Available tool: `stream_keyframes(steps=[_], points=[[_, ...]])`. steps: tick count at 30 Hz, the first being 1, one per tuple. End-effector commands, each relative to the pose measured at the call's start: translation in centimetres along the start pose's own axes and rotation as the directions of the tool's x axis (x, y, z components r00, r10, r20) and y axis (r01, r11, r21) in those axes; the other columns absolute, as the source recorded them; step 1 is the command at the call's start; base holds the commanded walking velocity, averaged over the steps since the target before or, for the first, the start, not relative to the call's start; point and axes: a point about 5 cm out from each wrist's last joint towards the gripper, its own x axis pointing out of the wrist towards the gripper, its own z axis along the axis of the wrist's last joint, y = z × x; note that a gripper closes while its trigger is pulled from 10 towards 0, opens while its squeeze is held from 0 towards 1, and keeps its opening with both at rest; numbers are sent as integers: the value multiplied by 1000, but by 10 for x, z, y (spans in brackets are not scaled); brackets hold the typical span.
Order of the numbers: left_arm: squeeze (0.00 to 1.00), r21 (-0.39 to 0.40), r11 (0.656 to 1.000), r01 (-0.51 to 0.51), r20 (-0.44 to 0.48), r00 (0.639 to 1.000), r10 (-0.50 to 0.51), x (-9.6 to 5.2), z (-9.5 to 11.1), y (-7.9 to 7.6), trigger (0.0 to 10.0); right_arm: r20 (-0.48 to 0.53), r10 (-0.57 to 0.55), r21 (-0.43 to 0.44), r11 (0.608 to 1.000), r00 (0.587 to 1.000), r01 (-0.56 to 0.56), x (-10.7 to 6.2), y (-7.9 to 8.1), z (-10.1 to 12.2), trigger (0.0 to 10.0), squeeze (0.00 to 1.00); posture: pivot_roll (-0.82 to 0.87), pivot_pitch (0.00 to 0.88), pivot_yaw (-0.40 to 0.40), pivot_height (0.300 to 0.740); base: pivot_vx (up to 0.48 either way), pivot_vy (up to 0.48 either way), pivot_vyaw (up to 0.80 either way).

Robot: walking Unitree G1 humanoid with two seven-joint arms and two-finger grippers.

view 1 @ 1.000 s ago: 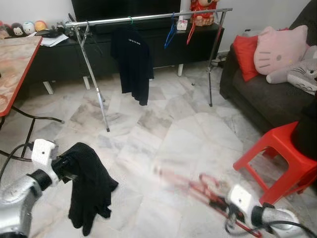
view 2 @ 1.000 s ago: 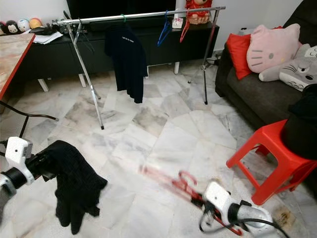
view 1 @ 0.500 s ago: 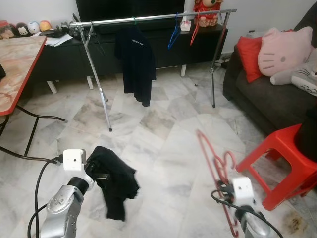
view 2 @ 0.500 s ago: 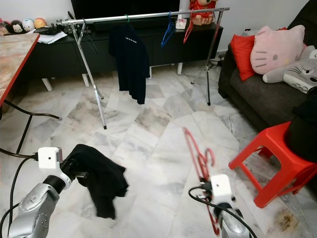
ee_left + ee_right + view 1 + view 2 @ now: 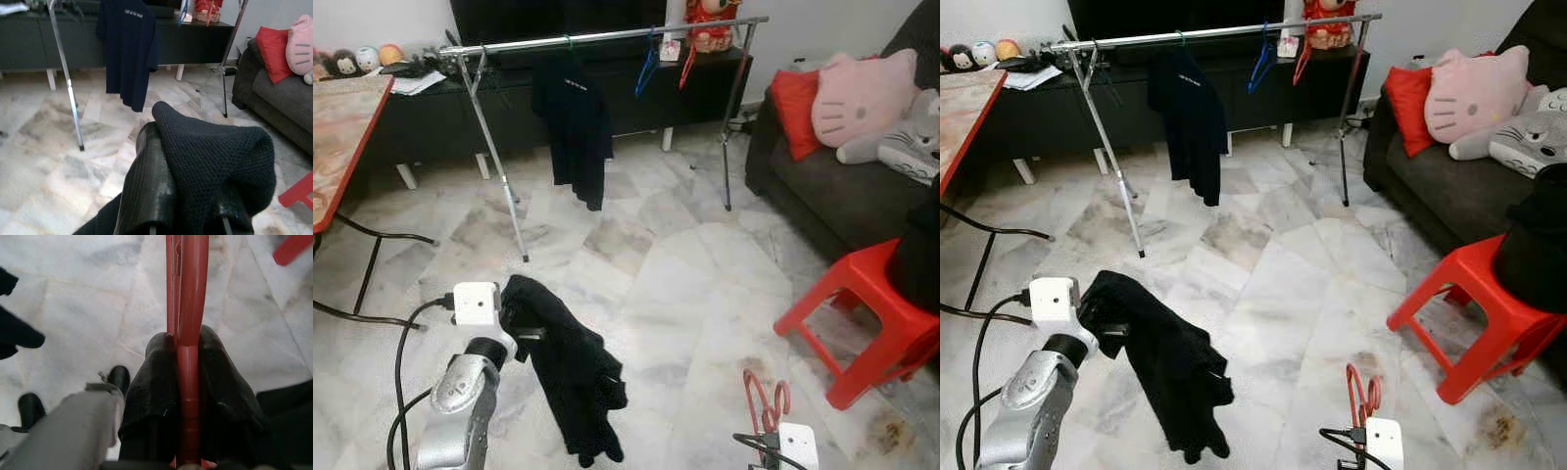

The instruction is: Hang hanger

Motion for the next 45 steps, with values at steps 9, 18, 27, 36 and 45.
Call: stream_keyframes(steps=[9,18,27,36,45], points=[[0,25,999,38,40,998,-39,7,12,-15,10000,-26,-33,29,999,999,34,-3,2,-12,10000,0,-47,0,-1,740,0,218,0],[0,27,999,42,36,998,-43,8,11,-16,10000,-37,11,-64,998,999,-13,-3,15,-13,10000,0,-35,0,-5,740,0,440,310],[0,26,999,46,34,998,-46,9,12,-16,10000,-41,22,-32,999,999,-23,-2,15,-13,10000,0,-33,0,0,740,0,440,225],[0,21,999,35,36,999,-36,10,14,-14,10000,-41,27,-40,999,999,-29,-1,13,-9,10000,0,-28,0,-2,740,0,441,0],[0,24,999,32,32,999,-33,10,14,-12,10000,-42,24,-30,999,999,-25,-1,12,-8,10000,0,-27,0,-4,740,0,441,0]])
